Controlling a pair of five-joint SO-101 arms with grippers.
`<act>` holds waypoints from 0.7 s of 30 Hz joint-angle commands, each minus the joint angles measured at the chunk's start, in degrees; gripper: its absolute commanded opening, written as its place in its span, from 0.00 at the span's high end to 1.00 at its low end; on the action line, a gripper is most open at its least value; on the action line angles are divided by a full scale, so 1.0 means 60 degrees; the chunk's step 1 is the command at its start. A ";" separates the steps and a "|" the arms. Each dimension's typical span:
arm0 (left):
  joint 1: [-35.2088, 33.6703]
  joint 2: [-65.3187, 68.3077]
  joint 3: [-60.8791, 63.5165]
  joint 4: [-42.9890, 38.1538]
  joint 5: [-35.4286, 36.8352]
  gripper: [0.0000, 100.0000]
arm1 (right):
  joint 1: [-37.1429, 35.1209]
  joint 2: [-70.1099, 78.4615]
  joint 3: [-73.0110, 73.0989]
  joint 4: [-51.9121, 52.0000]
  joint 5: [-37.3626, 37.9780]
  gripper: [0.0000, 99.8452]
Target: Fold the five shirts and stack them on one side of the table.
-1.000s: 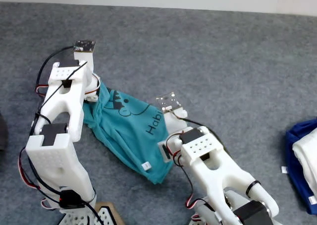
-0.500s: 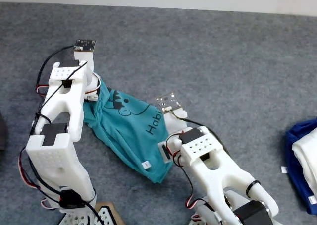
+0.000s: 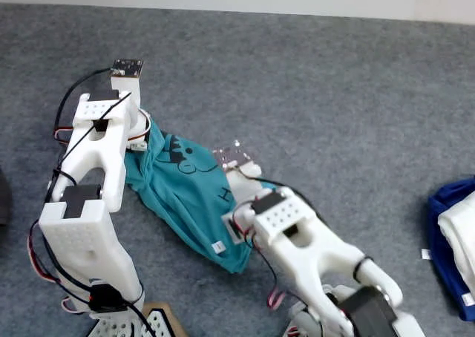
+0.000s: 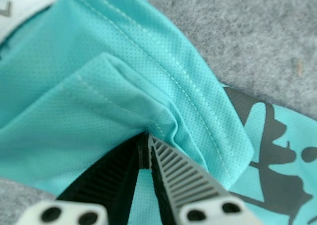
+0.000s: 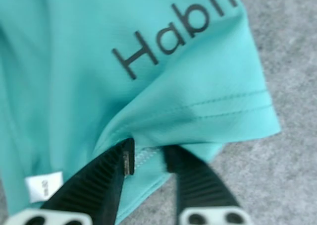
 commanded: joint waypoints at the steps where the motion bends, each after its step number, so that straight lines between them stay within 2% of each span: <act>1: 0.0081 -0.0051 -0.0051 -0.0176 -0.0117 0.99 | -0.0139 0.0696 -0.0769 0.0418 -0.0044 0.98; 5: 0.0168 -0.0066 -0.0051 -0.0161 -0.0117 0.99 | 0.0476 0.0681 -0.0813 0.0418 -0.0044 0.99; 8: 0.0652 -0.0095 -0.0037 0.0029 -0.0117 0.99 | 0.0886 0.0681 -0.0828 0.0418 -0.0044 0.99; 15: 0.1839 -0.0564 -0.0330 0.2154 -0.0132 0.99 | 0.1106 0.0681 -0.0842 0.0432 -0.0044 0.99; 19: 0.1678 -0.1311 0.0037 0.2711 -0.0190 0.99 | 0.1106 0.0681 -0.0828 0.0432 -0.0044 0.99; 21: 0.1267 -0.1692 0.0300 0.2711 -0.0703 0.99 | 0.1106 0.0681 -0.0828 0.0432 -0.0044 0.99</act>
